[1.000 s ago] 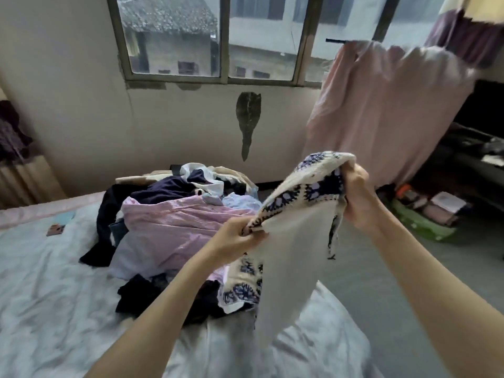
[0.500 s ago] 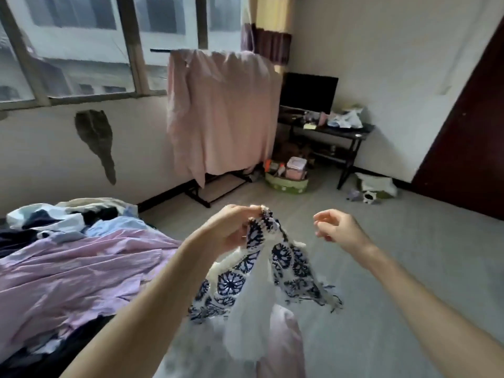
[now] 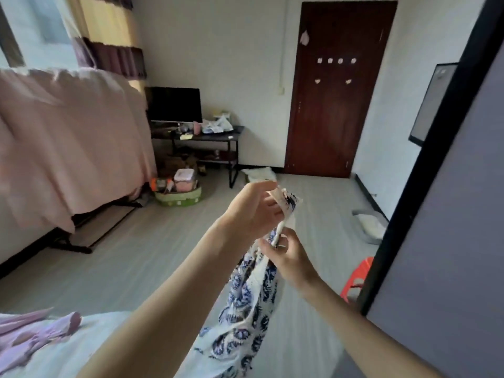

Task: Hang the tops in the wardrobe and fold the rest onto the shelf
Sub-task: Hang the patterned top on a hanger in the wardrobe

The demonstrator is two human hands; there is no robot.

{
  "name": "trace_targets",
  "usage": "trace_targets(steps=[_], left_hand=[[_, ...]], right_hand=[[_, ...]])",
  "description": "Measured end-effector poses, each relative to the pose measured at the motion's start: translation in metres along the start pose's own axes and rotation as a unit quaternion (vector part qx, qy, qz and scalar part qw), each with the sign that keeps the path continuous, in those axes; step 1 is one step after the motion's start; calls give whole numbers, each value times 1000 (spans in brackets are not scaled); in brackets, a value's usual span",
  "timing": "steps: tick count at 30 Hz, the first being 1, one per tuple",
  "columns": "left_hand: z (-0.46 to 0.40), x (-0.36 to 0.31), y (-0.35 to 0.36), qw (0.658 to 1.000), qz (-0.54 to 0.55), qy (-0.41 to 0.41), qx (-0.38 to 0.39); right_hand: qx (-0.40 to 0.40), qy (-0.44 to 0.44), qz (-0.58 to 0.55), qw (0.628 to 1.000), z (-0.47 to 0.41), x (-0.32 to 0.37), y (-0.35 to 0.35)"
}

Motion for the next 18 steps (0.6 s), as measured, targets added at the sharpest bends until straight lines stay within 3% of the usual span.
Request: trace_targets(steps=[2,5,6,9,12,16,18], left_hand=[[-2,4,11,1000,-14,13,25],[-9,7,6,992,-115,44,-31],[-12,8,-2,977,-193,64,-71],[-17,10,-18,889,-415,135,-138],[-23,32,-8,853,-500,149,3],[-30,89,16,757,-616,96,195],[-29,117,28,754,-604,80,246]], right_hand=[[-91,-28,74,993,0,1,-24],[-110,-28,97,989,10,-5,-53],[-111,-28,90,989,15,-6,-62],[-142,-44,109,983,29,-2,-92],[-135,-79,175,972,39,9,-115],[-119,-106,196,968,55,29,-134],[-130,-105,185,968,64,36,-143]])
Point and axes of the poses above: each hand's wrist, its own z-axis away from the middle knuckle, its own y-axis out of the palm, x = y × z, the point moved 4 cm from there along -z, towards the middle knuckle, and after that the axes turned 2 degrees about -y, right-handed, at the moved point
